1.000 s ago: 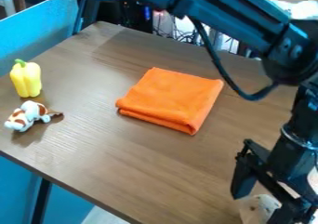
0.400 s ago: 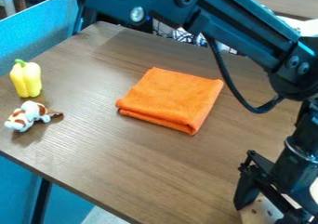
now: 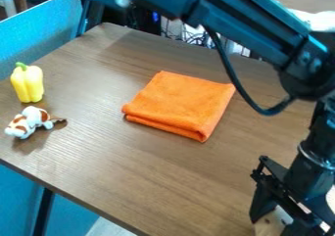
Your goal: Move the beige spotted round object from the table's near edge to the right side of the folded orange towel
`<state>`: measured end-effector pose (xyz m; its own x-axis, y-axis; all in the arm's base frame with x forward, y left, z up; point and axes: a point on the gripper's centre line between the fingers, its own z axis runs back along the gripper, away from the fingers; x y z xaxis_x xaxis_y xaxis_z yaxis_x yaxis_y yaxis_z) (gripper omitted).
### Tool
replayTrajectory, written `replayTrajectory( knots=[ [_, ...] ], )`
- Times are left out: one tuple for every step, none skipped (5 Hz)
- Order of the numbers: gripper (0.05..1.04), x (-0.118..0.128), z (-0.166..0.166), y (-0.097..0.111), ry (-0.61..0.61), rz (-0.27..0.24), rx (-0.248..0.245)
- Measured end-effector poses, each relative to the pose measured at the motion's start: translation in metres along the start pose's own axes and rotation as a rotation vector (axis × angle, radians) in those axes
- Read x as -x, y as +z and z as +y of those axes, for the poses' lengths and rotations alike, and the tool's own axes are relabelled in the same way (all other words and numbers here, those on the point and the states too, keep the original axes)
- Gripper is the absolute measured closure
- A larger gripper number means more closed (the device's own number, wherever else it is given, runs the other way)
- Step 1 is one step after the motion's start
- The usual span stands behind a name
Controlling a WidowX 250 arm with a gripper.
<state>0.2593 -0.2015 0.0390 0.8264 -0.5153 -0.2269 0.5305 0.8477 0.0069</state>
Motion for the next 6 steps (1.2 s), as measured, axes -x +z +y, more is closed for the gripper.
replayTrajectory(
  knots=[
    [0.494, 0.004, 0.026, 0.012, 0.051, 0.002, -0.015],
    [0.494, -0.002, 0.039, 0.025, 0.033, -0.024, -0.052],
    [0.494, -0.025, 0.062, 0.061, 0.033, -0.139, -0.087],
    [0.494, -0.051, 0.089, 0.07, 0.074, -0.188, -0.131],
    [0.494, -0.07, 0.108, 0.064, 0.097, -0.163, -0.111],
    [0.494, -0.078, 0.127, 0.054, 0.139, -0.12, -0.084]
  ],
)
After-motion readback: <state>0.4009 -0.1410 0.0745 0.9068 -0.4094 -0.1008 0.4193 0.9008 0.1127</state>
